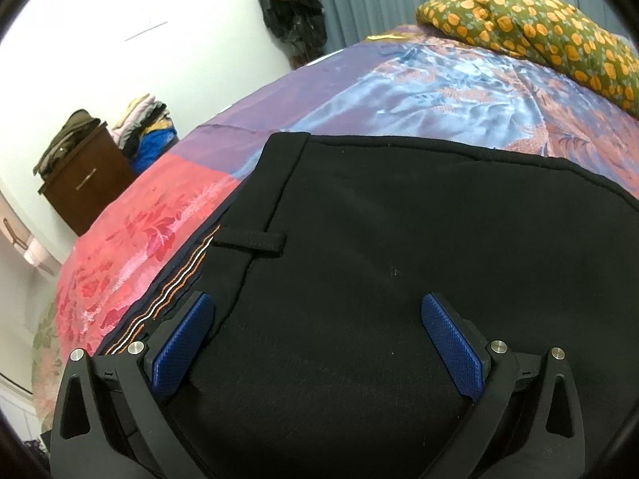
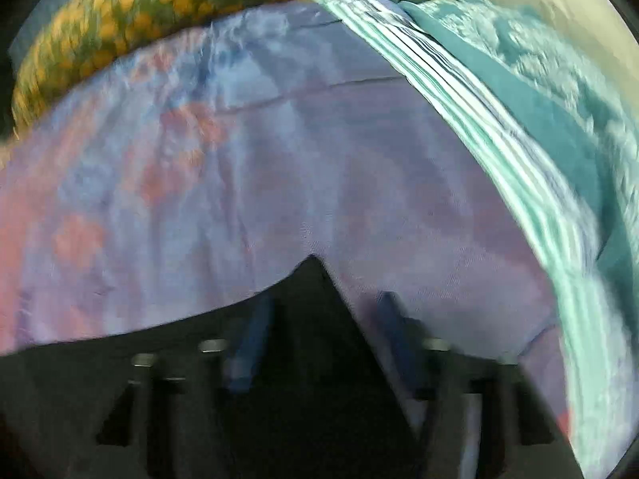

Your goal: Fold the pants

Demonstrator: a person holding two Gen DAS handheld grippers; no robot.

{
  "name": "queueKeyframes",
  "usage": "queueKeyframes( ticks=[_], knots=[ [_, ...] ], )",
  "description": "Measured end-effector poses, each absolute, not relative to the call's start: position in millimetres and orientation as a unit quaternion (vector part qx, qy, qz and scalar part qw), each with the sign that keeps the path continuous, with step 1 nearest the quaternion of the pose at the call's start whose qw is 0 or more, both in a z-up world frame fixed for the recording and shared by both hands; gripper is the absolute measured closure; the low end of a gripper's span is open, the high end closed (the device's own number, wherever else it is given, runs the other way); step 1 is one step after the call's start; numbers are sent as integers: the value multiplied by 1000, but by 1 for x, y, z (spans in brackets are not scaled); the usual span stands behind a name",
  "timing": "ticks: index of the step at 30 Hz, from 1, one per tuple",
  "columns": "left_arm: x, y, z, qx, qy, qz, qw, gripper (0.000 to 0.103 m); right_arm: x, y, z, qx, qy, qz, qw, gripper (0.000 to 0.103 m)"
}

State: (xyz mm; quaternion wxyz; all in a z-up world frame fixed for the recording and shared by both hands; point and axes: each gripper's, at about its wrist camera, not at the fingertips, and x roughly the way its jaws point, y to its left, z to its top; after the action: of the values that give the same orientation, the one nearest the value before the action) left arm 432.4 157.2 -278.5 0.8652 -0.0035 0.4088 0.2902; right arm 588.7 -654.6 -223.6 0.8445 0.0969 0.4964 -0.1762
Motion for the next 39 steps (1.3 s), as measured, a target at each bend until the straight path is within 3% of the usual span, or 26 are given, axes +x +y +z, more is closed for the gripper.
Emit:
queueKeyframes(
  ticks=[1, 6, 12, 16, 18, 20, 21, 22, 23, 24, 25, 31, 34, 39],
  knots=[
    [433, 157, -279, -3, 409, 290, 865, 1, 581, -651, -218, 88, 488, -176, 850, 95],
    [435, 155, -278, 8, 414, 295, 861, 1, 520, -608, -171, 44, 425, -110, 897, 96],
    [442, 141, -277, 55, 418, 317, 850, 1, 353, -513, -113, -13, 342, -35, 939, 96],
    [444, 139, -274, 69, 425, 321, 843, 1, 241, -478, -124, 29, 338, -60, 939, 96],
    [447, 140, -271, 69, 438, 318, 838, 1, 193, -470, -150, 54, 377, -116, 917, 96],
    [448, 138, -261, 75, 467, 302, 828, 1, 172, -472, -173, 59, 425, -185, 884, 92],
    [445, 137, -256, 74, 476, 294, 825, 1, 159, -474, -180, 76, 438, -213, 870, 79],
    [438, 135, -249, 67, 476, 294, 826, 1, 145, -477, -182, 102, 436, -229, 864, 56],
    [428, 131, -239, 51, 468, 293, 832, 1, 128, -475, -178, 125, 418, -241, 867, 42],
    [413, 126, -229, 30, 459, 282, 842, 1, 114, -471, -170, 137, 389, -253, 875, 23],
    [401, 122, -221, 12, 452, 268, 851, 1, 103, -464, -162, 137, 362, -259, 885, 17],
    [322, 66, -204, -21, 429, 158, 889, 1, 107, -407, -161, 169, 322, -99, 926, 17],
    [320, 44, -216, -5, 438, 136, 889, 1, 136, -384, -192, 245, 328, 17, 912, 17],
    [326, 40, -263, 15, 456, 128, 881, 0, 181, -379, -247, 299, 381, 38, 874, 17]
  ],
)
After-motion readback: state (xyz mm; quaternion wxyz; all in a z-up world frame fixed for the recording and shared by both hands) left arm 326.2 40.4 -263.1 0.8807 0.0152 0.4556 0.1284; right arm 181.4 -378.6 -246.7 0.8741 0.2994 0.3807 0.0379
